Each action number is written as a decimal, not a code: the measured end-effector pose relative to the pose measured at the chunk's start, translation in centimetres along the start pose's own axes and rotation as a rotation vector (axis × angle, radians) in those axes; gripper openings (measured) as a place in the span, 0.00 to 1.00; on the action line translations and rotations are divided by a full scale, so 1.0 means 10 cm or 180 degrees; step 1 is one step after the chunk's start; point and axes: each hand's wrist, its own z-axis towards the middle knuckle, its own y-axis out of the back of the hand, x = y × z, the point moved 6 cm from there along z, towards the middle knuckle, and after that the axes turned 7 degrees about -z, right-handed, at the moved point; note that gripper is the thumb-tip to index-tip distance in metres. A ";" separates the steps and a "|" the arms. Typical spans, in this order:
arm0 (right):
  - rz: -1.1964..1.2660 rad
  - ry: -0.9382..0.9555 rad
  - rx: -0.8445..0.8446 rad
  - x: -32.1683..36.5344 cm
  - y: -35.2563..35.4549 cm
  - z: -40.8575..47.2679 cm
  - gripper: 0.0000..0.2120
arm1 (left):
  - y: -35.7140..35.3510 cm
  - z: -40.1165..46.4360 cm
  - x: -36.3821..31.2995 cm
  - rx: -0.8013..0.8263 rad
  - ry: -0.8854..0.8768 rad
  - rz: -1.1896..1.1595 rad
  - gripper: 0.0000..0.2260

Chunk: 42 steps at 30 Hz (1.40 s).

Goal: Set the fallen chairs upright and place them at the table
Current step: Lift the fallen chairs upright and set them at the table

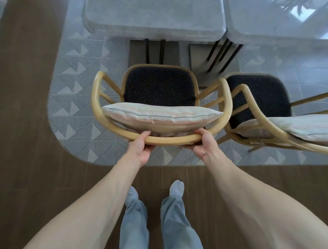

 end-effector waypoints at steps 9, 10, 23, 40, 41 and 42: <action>0.0075 0.0052 -0.0087 0.11 -0.08 0.11 0.19 | -0.12 0.14 -0.09 0.0132 0.0141 0.0010 0.19; 0.0080 0.0065 -0.0101 0.14 -0.09 0.13 0.19 | -0.14 0.17 -0.11 0.0140 0.0124 -0.0006 0.17; -0.0766 0.0802 -0.0903 0.50 0.24 -0.57 0.02 | -0.78 -0.61 0.48 0.0355 0.0263 0.1290 0.18; -0.0737 0.2127 -0.0320 2.51 2.88 -1.91 0.13 | -2.83 -1.76 1.92 0.1412 -0.1734 0.3155 0.08; -0.0730 0.2099 -0.0341 2.56 3.03 -1.91 0.12 | -2.89 -1.78 2.04 0.1332 -0.1722 0.3058 0.08; -0.0698 0.2075 -0.0348 2.62 3.16 -1.91 0.11 | -2.98 -1.81 2.18 0.1292 -0.1669 0.2946 0.08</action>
